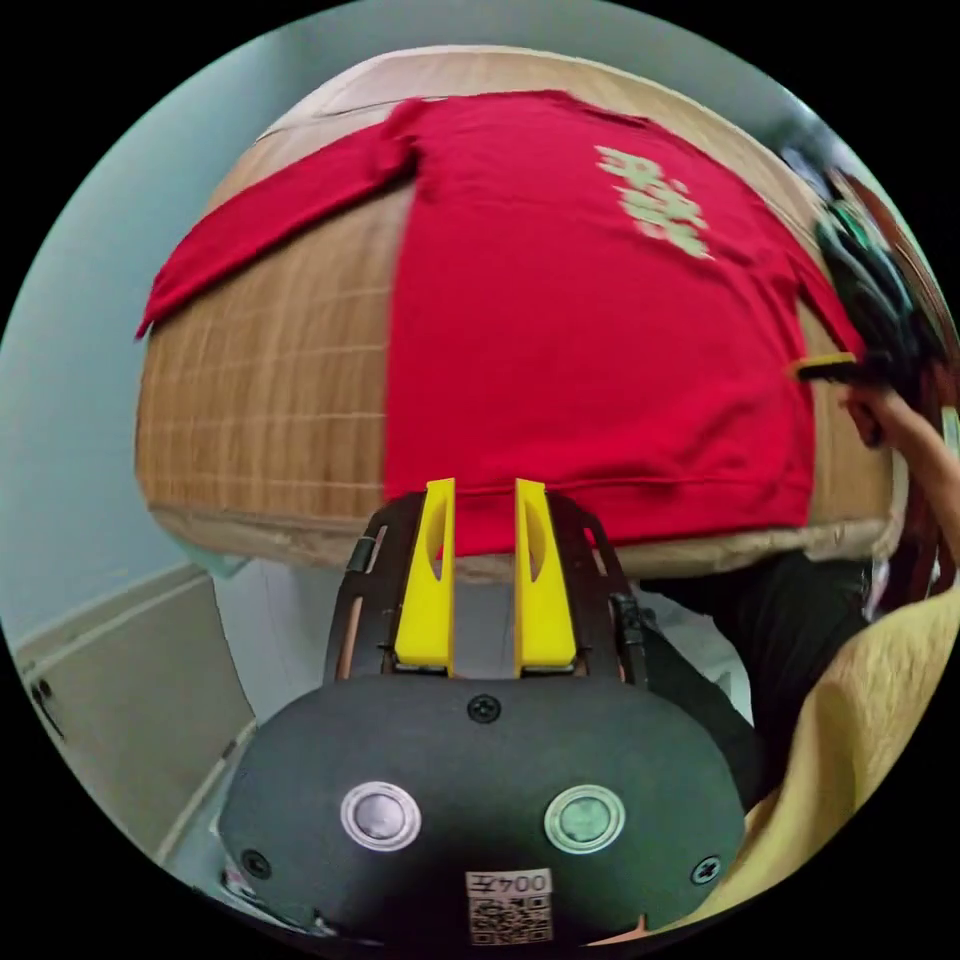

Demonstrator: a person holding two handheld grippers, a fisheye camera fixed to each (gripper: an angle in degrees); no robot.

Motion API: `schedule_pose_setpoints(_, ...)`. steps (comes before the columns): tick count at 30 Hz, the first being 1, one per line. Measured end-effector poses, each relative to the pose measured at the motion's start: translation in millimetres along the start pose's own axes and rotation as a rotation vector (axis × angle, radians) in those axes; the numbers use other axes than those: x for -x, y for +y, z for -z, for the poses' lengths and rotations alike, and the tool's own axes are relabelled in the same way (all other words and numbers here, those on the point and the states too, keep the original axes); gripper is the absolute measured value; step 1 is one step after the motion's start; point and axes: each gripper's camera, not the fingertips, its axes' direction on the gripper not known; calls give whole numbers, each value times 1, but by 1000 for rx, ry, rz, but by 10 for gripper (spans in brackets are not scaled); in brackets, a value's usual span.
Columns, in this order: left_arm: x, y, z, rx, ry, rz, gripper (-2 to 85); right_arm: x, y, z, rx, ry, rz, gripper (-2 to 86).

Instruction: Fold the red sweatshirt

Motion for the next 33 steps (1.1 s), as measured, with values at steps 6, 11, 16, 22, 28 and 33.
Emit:
schedule_pose_setpoints(6, -165, -25, -37, 17, 193, -511, 108, -13, 0, 6, 9, -37, -17, 75)
schedule_pose_setpoints(11, -217, -39, -74, 62, 187, -690, 106, -14, 7, 9, -7, -8, 13, 74)
schedule_pose_setpoints(16, -212, -15, -91, 72, 125, -681, 100, -18, 22, 12, -30, -30, 20, 77)
schedule_pose_setpoints(22, -178, -23, -86, 171, 287, -597, 102, -50, 64, 45, -171, -171, -6, 165)
schedule_pose_setpoints(28, -161, -30, -58, 113, 340, -607, 86, -82, 93, 51, -239, -285, -60, 215)
schedule_pose_setpoints(33, -150, -57, -41, 20, 312, -536, 82, -77, 100, 47, -235, -291, -57, 203)
